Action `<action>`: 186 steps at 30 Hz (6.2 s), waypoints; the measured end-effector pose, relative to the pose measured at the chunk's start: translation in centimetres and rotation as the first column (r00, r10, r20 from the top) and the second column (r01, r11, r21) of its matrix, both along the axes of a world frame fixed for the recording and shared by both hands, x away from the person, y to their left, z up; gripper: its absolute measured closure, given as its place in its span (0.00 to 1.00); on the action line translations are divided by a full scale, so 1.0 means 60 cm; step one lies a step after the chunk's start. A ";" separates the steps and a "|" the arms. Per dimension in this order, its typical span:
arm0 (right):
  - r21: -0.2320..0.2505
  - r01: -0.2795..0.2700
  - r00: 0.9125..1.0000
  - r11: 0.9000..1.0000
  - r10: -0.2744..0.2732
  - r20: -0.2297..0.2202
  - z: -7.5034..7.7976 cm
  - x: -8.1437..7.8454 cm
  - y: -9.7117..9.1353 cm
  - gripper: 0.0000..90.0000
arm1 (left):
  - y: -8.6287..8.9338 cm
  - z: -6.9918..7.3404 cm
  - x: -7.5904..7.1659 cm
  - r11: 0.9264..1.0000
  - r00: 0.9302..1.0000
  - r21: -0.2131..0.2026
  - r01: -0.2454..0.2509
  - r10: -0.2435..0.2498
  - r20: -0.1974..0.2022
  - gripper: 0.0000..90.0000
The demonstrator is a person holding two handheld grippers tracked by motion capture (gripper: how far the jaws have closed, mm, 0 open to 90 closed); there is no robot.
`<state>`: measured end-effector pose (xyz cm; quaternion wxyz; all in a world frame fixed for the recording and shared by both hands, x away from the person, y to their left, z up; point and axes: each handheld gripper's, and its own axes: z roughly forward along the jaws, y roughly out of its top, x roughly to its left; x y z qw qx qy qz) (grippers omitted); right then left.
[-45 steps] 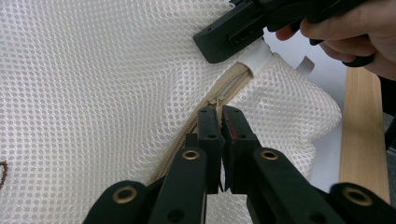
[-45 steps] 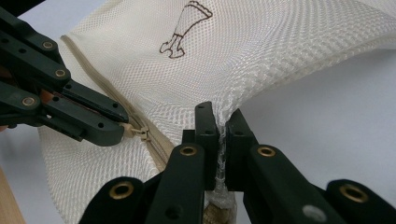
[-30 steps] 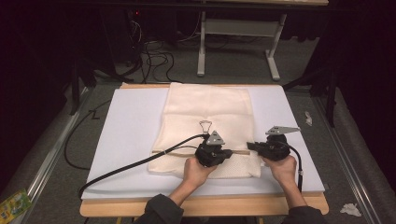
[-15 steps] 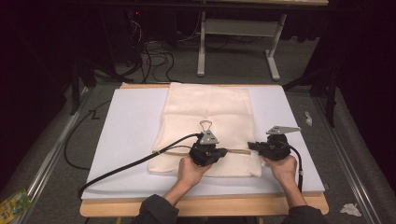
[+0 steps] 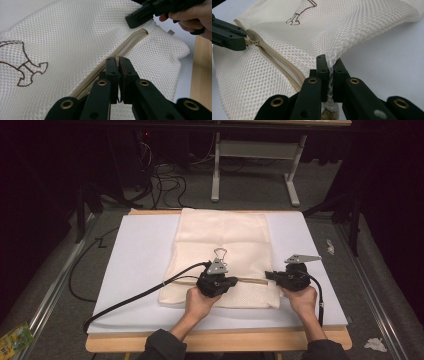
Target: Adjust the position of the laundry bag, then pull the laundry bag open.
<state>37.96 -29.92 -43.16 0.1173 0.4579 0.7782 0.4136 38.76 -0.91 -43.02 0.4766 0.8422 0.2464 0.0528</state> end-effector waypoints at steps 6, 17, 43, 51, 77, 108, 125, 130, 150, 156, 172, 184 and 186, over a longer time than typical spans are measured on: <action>-0.008 0.001 1.000 1.000 -0.001 0.004 0.001 -0.002 0.002 0.98 | 0.000 0.000 -0.001 1.000 1.000 0.003 0.004 -0.004 0.004 0.97; -0.013 0.008 1.000 1.000 -0.008 0.002 0.003 -0.003 0.003 0.98 | 0.001 0.003 -0.003 1.000 1.000 0.001 0.005 -0.005 -0.009 0.97; -0.024 0.015 1.000 1.000 -0.015 -0.010 0.006 0.002 0.003 0.98 | 0.012 0.010 0.000 1.000 1.000 0.015 -0.013 0.013 -0.013 0.97; -0.044 0.004 1.000 0.999 -0.004 -0.012 0.014 0.006 0.007 0.98 | 0.033 0.014 -0.002 0.999 0.999 -0.017 -0.034 0.034 -0.014 0.97; -0.056 0.026 1.000 0.998 -0.026 0.002 0.018 0.004 0.009 0.98 | 0.060 0.021 0.000 0.999 0.999 -0.037 -0.040 0.039 -0.007 0.97; -0.088 0.046 0.999 0.995 -0.048 -0.019 0.005 0.015 0.008 0.98 | 0.083 0.015 0.009 0.997 0.998 -0.055 -0.058 0.057 -0.024 0.97; -0.084 0.055 0.998 0.995 -0.056 -0.019 0.008 0.017 0.009 0.98 | 0.130 0.021 0.005 0.991 0.994 -0.077 -0.112 0.111 -0.013 0.97; -0.084 0.061 0.998 0.995 -0.062 -0.017 0.008 0.017 0.007 0.98 | 0.136 0.021 0.006 0.990 0.993 -0.081 -0.116 0.116 -0.013 0.97; -0.085 0.071 0.997 0.994 -0.072 -0.020 0.004 0.024 0.007 0.98 | 0.183 0.027 0.004 0.979 0.984 -0.096 -0.179 0.180 -0.001 0.97; -0.097 0.082 0.996 0.992 -0.079 0.033 0.011 0.020 0.018 0.98 | 0.194 0.026 0.010 0.977 0.982 -0.101 -0.189 0.190 -0.007 0.97; -0.112 0.082 0.996 0.990 -0.079 0.032 0.018 0.026 0.015 0.98 | 0.239 0.045 0.003 0.958 0.964 -0.111 -0.263 0.265 0.002 0.97; -0.135 0.088 0.996 0.987 -0.088 0.009 0.021 0.031 0.013 0.99 | 0.265 0.043 -0.003 0.948 0.956 -0.122 -0.293 0.295 -0.006 0.97; -0.138 0.091 0.996 0.986 -0.090 0.014 0.023 0.031 0.015 0.98 | 0.266 0.044 -0.004 0.948 0.955 -0.120 -0.296 0.298 0.001 0.97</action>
